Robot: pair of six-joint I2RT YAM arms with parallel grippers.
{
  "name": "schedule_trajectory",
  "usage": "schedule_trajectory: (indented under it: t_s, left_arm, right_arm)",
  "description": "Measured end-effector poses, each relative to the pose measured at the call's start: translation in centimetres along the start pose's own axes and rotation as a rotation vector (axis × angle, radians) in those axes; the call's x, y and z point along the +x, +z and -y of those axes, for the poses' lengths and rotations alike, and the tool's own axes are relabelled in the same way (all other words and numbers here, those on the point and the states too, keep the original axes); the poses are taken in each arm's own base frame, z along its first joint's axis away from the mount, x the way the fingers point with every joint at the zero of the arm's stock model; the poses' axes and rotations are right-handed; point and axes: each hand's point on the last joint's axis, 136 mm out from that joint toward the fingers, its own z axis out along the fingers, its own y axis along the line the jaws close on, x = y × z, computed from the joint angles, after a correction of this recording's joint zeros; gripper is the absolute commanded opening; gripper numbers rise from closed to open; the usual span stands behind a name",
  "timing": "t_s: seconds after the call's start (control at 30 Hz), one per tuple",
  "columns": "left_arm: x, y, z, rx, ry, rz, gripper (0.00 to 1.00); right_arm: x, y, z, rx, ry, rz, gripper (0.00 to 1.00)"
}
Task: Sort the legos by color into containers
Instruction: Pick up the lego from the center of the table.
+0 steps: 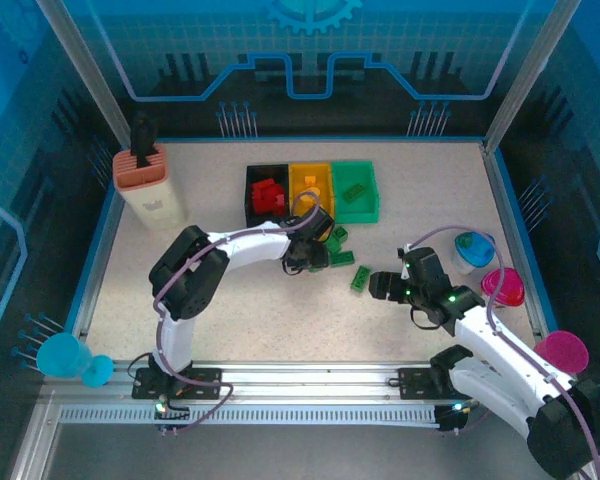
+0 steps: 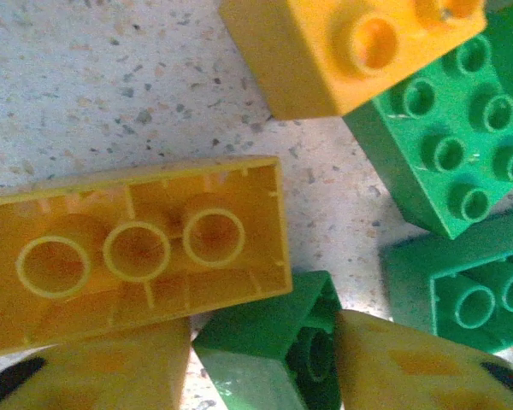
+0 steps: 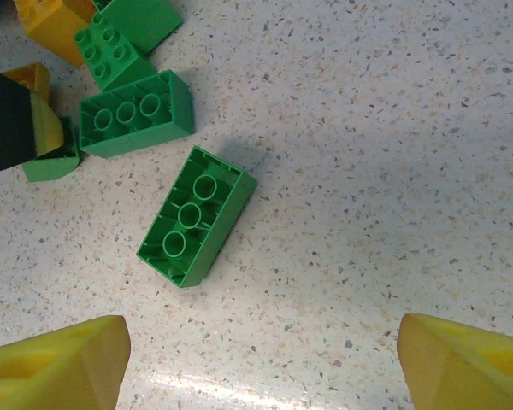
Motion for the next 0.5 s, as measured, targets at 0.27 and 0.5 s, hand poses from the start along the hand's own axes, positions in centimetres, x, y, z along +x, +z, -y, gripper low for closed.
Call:
schedule_trajectory:
  t_s: [0.27,0.5]
  left_arm:
    - [0.1,-0.5,-0.3,0.004,0.007,0.000,0.31]
    - [-0.9,-4.8,1.0,0.078,0.009,0.056,0.31]
  right_arm:
    - [-0.1,0.0,-0.1,-0.003,0.000,0.005,0.82]
    - [-0.2,0.3,-0.2,-0.008,0.003,0.004,0.82]
